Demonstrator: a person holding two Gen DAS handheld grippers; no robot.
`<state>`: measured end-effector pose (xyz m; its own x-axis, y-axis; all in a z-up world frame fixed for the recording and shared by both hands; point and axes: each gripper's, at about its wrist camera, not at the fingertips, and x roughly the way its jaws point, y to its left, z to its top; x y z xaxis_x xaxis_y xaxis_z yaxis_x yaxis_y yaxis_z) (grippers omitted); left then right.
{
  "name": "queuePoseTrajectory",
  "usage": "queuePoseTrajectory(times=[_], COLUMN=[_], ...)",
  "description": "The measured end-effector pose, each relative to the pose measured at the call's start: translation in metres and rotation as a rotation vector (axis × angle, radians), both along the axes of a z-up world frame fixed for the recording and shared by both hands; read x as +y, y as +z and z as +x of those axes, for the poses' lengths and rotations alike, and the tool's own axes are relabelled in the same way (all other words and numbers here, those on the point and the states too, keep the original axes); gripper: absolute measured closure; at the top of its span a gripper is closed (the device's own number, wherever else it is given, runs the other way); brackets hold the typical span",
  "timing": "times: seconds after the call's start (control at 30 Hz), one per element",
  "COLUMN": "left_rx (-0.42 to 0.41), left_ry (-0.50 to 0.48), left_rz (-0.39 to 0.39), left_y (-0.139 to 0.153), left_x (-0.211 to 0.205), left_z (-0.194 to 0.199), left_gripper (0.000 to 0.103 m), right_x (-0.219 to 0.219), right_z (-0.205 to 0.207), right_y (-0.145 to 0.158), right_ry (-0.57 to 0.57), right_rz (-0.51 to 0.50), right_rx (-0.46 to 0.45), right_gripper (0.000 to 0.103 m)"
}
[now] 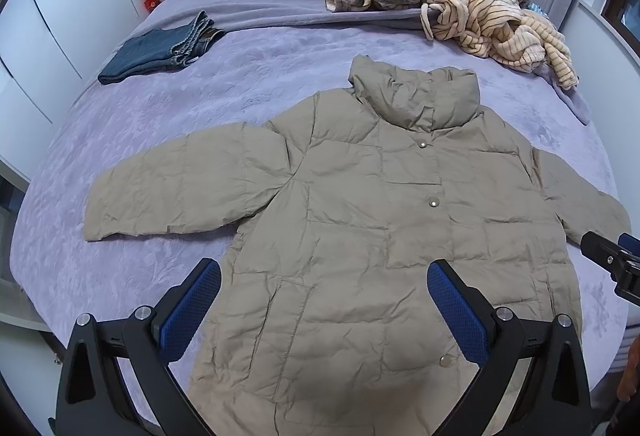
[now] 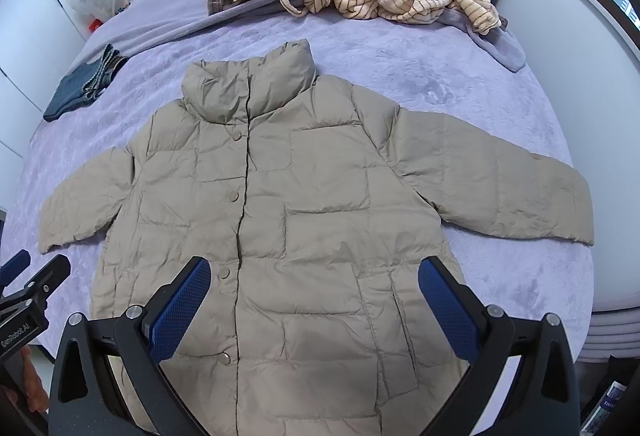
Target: Fold large clothes
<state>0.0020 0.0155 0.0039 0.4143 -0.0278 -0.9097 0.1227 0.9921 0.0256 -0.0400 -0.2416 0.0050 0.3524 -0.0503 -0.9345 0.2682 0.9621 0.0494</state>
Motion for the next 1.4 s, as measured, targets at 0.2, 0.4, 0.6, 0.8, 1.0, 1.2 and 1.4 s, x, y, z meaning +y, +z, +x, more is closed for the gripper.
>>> queuePoseTrajectory(times=[0.2, 0.4, 0.6, 0.8, 1.0, 1.2, 1.4], left_rx=[0.003, 0.006, 0.005, 0.005, 0.005, 0.004, 0.004], left_ry=[0.001, 0.002, 0.002, 0.002, 0.001, 0.005, 0.005], left_rz=[0.000, 0.003, 0.005, 0.005, 0.008, 0.007, 0.007], left_y=[-0.0007, -0.0028, -0.0039, -0.0040, -0.0042, -0.0046, -0.0048], left_x=[0.0008, 0.0014, 0.0017, 0.0019, 0.0022, 0.0051, 0.0051], left_z=[0.0014, 0.0023, 0.0028, 0.0032, 0.0038, 0.0040, 0.0038], left_gripper=[0.000, 0.000, 0.000, 0.000, 0.000, 0.000, 0.000], right_x=[0.0003, 0.0021, 0.0034, 0.0034, 0.0041, 0.0044, 0.0046], right_z=[0.0000, 0.0015, 0.0021, 0.0022, 0.0020, 0.0024, 0.0018], right_y=[0.0001, -0.0010, -0.0012, -0.0010, -0.0009, -0.0015, -0.0011], right_ry=[-0.001, 0.007, 0.006, 0.006, 0.007, 0.005, 0.005], right_rz=[0.001, -0.005, -0.003, -0.004, -0.003, -0.004, -0.005], right_rx=[0.001, 0.001, 0.003, 0.003, 0.003, 0.004, 0.004], right_gripper=[0.000, 0.000, 0.000, 0.000, 0.000, 0.000, 0.000])
